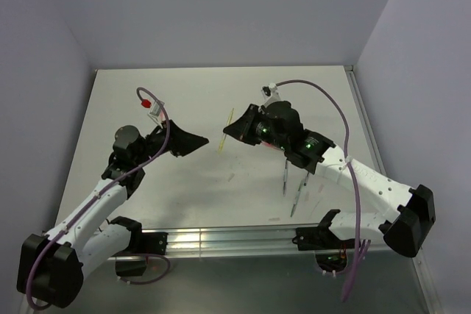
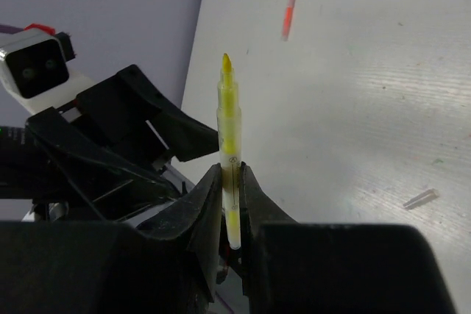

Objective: Insert the pens into the pen caps
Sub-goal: Pick up the pen from the center of the board.

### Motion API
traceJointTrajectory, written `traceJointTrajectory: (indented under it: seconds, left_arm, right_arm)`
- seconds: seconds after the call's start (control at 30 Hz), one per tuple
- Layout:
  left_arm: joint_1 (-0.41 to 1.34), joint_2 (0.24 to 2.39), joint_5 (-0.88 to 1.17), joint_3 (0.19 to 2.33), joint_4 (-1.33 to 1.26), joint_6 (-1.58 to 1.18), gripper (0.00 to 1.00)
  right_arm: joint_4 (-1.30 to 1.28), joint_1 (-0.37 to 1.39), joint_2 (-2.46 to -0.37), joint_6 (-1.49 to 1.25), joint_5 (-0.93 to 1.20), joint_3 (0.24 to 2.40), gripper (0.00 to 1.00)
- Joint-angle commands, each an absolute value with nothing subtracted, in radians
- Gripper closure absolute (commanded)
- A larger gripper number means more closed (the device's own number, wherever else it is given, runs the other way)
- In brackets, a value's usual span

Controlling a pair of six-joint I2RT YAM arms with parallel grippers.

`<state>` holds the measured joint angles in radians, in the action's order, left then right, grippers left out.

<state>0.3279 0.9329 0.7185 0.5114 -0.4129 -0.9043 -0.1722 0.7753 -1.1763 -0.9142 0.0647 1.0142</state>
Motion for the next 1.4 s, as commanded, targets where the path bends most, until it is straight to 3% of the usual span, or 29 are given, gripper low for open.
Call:
traceJointTrajectory:
  seconds: [0.0, 0.37, 0.6, 0.8, 0.9, 1.0, 1.07, 1.1, 1.27, 1.37]
  left_arm:
    - [0.367, 0.916, 0.747, 0.560, -0.460, -0.859, 0.39]
    - [0.397, 0.925, 0.790, 0.558, -0.505, -0.884, 0.40]
    - [0.397, 0.907, 0.793, 0.563, -0.497, -0.882, 0.50]
    - [0.397, 0.890, 0.785, 0.574, -0.469, -0.865, 0.51]
    - [0.397, 0.890, 0.787, 0.580, -0.457, -0.862, 0.60]
    - [0.396, 0.890, 0.790, 0.586, -0.442, -0.858, 0.76]
    - [0.397, 0.888, 0.782, 0.591, -0.427, -0.851, 0.96]
    - [0.397, 0.891, 0.782, 0.598, -0.419, -0.851, 1.00]
    - [0.397, 0.897, 0.773, 0.626, -0.371, -0.836, 1.00]
    - [0.397, 0.887, 0.724, 0.647, -0.282, -0.807, 1.00]
  right_arm:
    - [-0.133, 0.814, -1.178, -0.881, 0.038, 1.091, 1.00]
    - [-0.133, 0.903, -1.285, -0.879, 0.018, 1.193, 1.00]
    - [-0.130, 0.950, -1.316, -0.873, 0.002, 1.223, 1.00]
    - [-0.144, 0.962, -1.325, -0.867, -0.020, 1.241, 1.00]
    - [-0.137, 0.971, -1.318, -0.864, -0.037, 1.232, 1.00]
    - [-0.123, 0.973, -1.316, -0.862, -0.037, 1.224, 1.00]
    - [-0.133, 0.974, -1.328, -0.853, -0.038, 1.236, 1.00]
    - [-0.135, 0.979, -1.330, -0.848, -0.040, 1.239, 1.00]
    - [-0.181, 1.002, -1.342, -0.802, -0.103, 1.269, 1.00]
    - [-0.242, 1.012, -1.328, -0.773, -0.193, 1.293, 0.81]
